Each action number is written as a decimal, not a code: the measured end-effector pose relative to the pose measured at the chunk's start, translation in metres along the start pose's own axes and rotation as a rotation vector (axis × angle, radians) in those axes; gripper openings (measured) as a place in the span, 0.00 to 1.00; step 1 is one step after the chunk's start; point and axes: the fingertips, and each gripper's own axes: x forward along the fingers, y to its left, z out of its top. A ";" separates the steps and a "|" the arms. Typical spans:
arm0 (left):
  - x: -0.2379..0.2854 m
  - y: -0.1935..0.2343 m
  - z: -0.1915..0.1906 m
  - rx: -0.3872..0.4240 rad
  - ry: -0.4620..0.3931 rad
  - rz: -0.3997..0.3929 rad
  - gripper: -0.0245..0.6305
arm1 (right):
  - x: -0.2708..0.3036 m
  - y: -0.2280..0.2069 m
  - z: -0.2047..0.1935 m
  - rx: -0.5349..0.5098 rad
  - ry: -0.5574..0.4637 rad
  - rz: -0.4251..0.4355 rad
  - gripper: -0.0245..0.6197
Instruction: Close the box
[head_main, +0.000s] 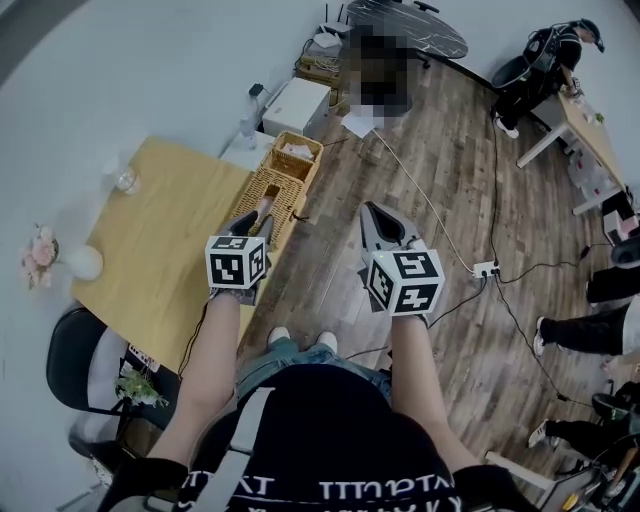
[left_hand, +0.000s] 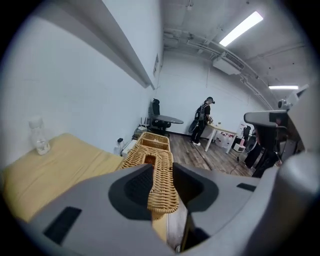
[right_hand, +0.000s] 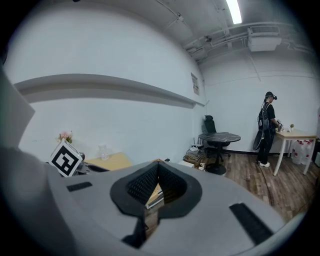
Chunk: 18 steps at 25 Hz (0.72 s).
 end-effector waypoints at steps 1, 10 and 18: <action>-0.005 0.002 0.006 0.001 -0.017 0.013 0.23 | 0.001 0.001 0.002 -0.003 -0.004 0.007 0.06; -0.055 0.016 0.055 0.037 -0.171 0.147 0.23 | 0.004 0.010 0.020 -0.038 -0.038 0.109 0.06; -0.106 0.001 0.086 0.076 -0.318 0.271 0.23 | -0.017 0.017 0.040 -0.162 -0.115 0.192 0.06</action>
